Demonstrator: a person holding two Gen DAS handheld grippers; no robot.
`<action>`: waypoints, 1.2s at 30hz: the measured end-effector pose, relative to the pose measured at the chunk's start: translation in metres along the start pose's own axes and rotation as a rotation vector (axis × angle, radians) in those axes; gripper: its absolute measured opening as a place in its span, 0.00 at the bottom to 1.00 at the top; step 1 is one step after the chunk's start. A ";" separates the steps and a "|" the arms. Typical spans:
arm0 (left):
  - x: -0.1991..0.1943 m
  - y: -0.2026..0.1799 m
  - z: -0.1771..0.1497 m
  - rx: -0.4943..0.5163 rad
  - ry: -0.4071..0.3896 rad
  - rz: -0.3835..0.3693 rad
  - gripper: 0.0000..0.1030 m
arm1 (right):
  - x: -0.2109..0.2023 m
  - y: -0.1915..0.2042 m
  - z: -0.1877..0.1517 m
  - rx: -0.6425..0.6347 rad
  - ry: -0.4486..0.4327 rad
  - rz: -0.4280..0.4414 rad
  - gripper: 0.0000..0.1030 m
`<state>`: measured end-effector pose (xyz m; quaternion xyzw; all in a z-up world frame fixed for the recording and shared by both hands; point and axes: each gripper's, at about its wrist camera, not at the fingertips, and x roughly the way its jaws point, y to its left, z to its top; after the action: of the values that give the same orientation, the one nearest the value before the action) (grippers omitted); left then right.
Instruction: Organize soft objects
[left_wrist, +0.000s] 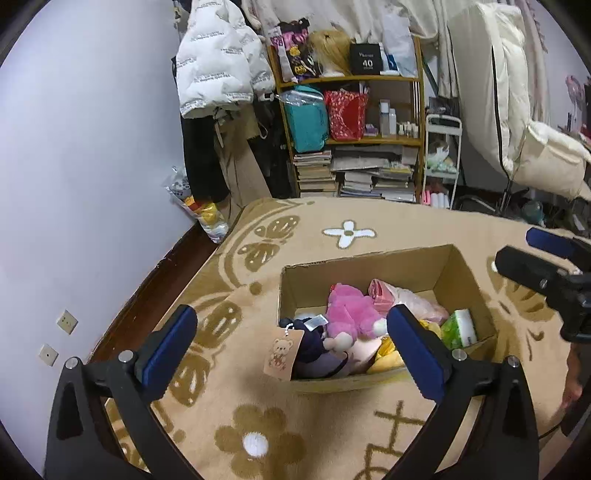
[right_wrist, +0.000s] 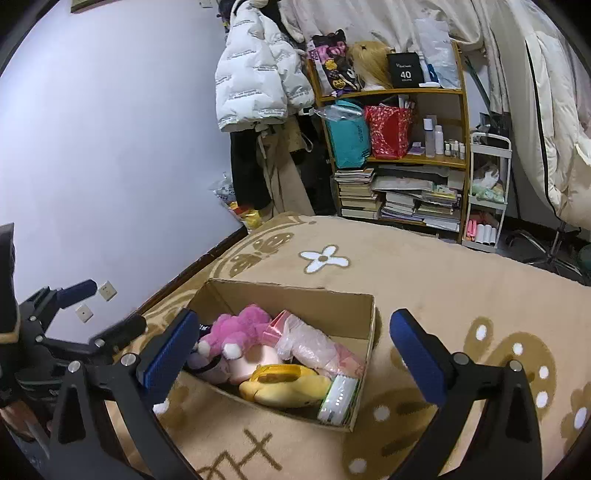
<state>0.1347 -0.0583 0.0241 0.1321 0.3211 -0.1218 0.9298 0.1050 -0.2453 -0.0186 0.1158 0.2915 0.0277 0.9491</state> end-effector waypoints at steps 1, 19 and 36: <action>-0.005 0.002 0.000 -0.006 -0.003 -0.002 0.99 | -0.003 0.002 -0.001 -0.007 -0.003 -0.001 1.00; -0.084 0.031 -0.035 -0.102 -0.077 0.037 0.99 | -0.068 0.018 -0.025 0.005 -0.058 -0.018 1.00; -0.074 0.030 -0.077 -0.117 -0.088 0.029 0.99 | -0.065 -0.004 -0.063 0.075 -0.023 -0.038 1.00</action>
<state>0.0437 0.0053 0.0175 0.0766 0.2845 -0.0950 0.9509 0.0154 -0.2441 -0.0345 0.1462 0.2836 -0.0026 0.9477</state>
